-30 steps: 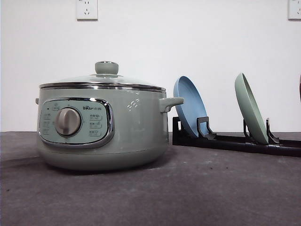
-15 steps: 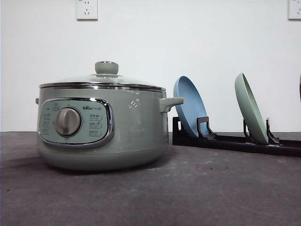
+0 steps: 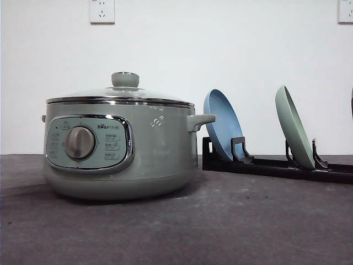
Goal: Transfer potato from steamer to green plate
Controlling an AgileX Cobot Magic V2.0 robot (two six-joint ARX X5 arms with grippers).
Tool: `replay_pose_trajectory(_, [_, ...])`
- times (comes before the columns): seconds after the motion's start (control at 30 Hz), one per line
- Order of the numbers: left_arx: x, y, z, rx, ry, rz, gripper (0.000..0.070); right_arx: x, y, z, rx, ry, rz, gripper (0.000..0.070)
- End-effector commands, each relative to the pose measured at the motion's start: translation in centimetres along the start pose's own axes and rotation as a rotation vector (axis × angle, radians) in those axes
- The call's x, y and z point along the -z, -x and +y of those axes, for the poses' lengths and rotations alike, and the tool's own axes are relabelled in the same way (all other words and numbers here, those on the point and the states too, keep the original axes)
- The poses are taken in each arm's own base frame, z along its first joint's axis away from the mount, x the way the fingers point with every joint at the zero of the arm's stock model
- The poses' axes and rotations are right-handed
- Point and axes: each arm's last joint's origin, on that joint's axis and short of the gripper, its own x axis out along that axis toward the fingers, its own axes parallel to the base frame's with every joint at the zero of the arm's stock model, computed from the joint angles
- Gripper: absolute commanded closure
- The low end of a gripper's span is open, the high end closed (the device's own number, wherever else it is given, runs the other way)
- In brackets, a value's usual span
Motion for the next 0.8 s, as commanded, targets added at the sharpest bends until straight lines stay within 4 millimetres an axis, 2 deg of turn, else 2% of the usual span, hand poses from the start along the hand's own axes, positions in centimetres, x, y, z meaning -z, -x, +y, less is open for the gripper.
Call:
replay_pose_trajectory(0.0, [-0.6, 0.3, -0.3, 0.012, -0.028, -0.022, 0.0000, -0.5, 0.2, 0.2, 0.000, 0.011, -0.015, 0.0000])
replay_pose_trajectory(0.3, [-0.6, 0.3, -0.3, 0.012, -0.028, -0.021, 0.0000, -0.5, 0.2, 0.2, -0.003, -0.001, -0.015, 0.0000])
replay_pose_trajectory(0.47, [-0.6, 0.3, -0.3, 0.012, -0.028, -0.022, 0.0000, -0.7, -0.5, -0.3, 0.022, -0.079, -0.004, 0.0005])
replay_pose_trajectory(0.63, [-0.6, 0.3, -0.3, 0.012, -0.027, -0.018, 0.0000, -1.5, -3.0, -2.2, 0.075, -0.182, 0.009, 0.0005])
replay_pose_trajectory(0.77, [-0.6, 0.3, -0.3, 0.012, -0.027, -0.019, 0.0000, -2.3, -6.0, -4.7, 0.155, -0.270, 0.039, 0.0007])
